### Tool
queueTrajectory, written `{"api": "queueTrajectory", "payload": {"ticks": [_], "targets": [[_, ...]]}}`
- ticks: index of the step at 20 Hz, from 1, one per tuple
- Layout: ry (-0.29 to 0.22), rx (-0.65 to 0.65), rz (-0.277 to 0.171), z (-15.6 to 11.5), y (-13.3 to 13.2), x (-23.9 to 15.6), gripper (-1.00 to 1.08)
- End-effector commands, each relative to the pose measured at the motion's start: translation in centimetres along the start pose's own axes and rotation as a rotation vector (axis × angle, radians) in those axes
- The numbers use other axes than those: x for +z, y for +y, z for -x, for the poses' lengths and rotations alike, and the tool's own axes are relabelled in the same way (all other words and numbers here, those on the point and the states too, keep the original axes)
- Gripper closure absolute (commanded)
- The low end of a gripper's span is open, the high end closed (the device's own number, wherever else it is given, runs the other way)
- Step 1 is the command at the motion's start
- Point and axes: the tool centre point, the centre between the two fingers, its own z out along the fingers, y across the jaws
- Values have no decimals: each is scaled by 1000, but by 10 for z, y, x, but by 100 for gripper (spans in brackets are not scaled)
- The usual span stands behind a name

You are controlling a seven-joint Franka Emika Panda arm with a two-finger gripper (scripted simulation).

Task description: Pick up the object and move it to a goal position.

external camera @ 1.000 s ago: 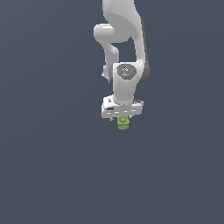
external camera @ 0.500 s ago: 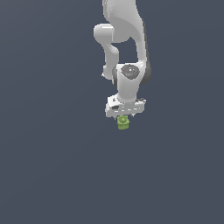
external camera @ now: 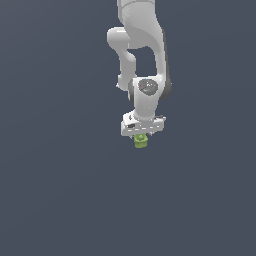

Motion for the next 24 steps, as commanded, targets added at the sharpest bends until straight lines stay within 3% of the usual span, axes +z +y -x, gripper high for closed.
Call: {"api": "queueTrajectory", "payload": {"ticks": [1, 9, 10, 24], "targets": [[-1, 0, 0, 1, 0, 13, -92], [0, -1, 0, 1, -1, 31, -92], [0, -1, 0, 1, -1, 31, 108], [1, -1, 0, 1, -1, 27, 108]]}}
